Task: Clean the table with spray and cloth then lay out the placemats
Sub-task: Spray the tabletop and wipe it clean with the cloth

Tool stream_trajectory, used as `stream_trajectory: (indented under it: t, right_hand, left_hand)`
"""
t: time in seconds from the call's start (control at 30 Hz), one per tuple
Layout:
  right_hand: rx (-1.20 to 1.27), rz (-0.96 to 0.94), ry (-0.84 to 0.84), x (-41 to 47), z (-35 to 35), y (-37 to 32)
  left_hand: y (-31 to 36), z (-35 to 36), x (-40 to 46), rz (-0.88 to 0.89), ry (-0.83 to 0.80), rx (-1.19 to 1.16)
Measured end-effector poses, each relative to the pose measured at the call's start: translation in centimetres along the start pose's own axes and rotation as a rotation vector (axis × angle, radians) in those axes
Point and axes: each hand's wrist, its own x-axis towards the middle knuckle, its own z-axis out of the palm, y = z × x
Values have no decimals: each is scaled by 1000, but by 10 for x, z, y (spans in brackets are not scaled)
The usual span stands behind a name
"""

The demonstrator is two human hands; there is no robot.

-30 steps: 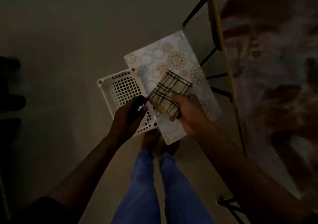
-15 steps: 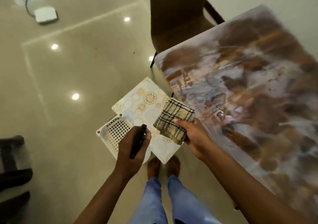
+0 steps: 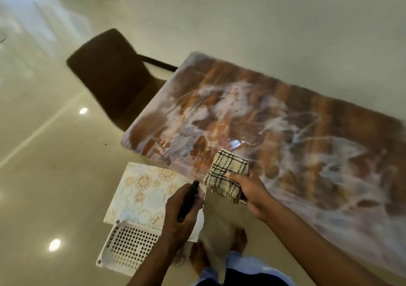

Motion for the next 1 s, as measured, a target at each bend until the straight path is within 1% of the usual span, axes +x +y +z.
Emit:
stream_trajectory:
  t: [0.13,0.33,0.4,0.57,0.73,0.87,1.0]
  right_hand:
    - [122,-28,125,-9,-46,3]
    - [295,-50,302,-28,-120,20]
    - [335,-48,353,-34,-147,30]
    - [428,-20,506,-52,-216,60]
    - [494,40,669,-68,-287,102]
    - [526,90,754,-76,-337,134]
    - [560,101,823,-81,-377,161]
  left_hand:
    - [8,34,14,16,-173,74]
    - [25,103,24,29,-550,157]
    - [27,130,24,13,-640,197]
    - [22,202,21,-33,-783,348]
    - [18,276,6,-91,-876,482]
    - [15,328,-11,-112,-935,558]
    - [13,376,-26,-135,-950,597]
